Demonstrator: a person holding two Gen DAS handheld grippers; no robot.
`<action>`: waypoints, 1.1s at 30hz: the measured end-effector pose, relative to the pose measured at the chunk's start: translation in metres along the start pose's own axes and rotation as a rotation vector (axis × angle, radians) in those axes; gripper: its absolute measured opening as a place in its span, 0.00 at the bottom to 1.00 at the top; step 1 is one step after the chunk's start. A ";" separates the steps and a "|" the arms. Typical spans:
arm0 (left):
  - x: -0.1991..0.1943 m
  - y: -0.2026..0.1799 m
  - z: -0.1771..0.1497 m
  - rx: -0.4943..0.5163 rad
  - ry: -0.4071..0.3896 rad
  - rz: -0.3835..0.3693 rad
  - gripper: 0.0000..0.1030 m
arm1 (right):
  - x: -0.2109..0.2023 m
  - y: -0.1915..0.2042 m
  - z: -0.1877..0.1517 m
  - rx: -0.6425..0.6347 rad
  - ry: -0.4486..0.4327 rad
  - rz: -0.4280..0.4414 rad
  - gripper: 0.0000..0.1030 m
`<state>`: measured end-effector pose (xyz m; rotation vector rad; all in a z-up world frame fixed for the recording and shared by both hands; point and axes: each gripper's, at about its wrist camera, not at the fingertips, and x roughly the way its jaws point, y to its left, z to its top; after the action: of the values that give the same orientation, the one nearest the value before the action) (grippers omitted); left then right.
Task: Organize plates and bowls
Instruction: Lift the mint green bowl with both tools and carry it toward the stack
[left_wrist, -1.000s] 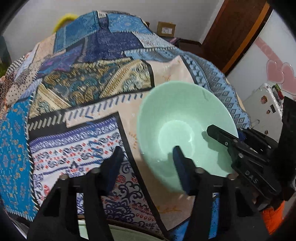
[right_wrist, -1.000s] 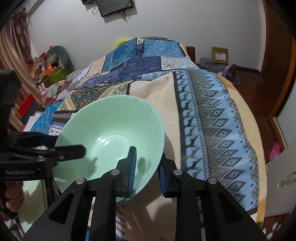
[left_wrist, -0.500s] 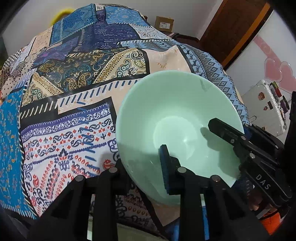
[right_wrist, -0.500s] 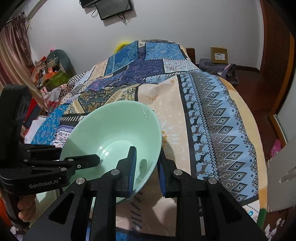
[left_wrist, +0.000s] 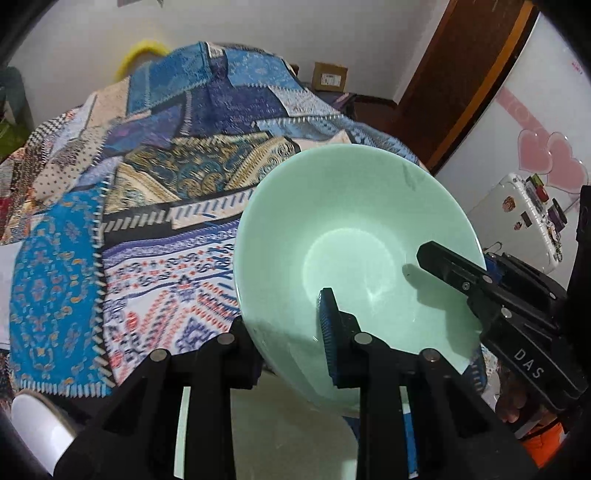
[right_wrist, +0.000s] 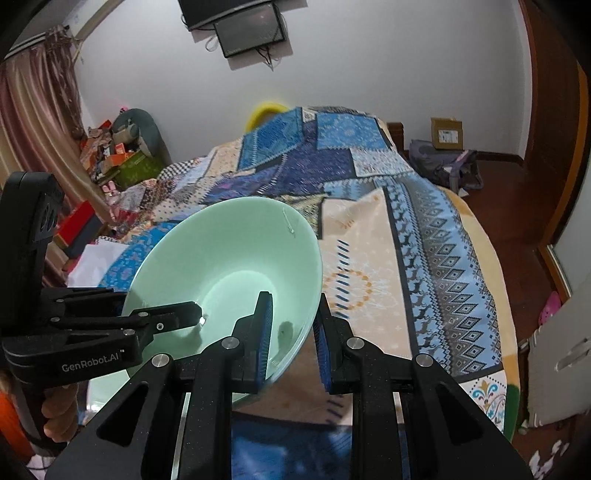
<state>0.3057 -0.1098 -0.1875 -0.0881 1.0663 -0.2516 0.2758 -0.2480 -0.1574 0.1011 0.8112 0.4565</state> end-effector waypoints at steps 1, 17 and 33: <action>-0.007 0.001 0.000 -0.002 -0.009 0.002 0.26 | -0.003 0.004 0.000 -0.002 -0.006 0.004 0.19; -0.100 0.025 -0.036 -0.025 -0.121 0.074 0.26 | -0.028 0.071 -0.003 -0.059 -0.061 0.076 0.19; -0.167 0.082 -0.086 -0.112 -0.186 0.122 0.26 | -0.032 0.146 -0.016 -0.121 -0.066 0.160 0.19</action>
<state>0.1671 0.0146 -0.1022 -0.1438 0.8966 -0.0718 0.1933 -0.1320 -0.1092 0.0685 0.7116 0.6495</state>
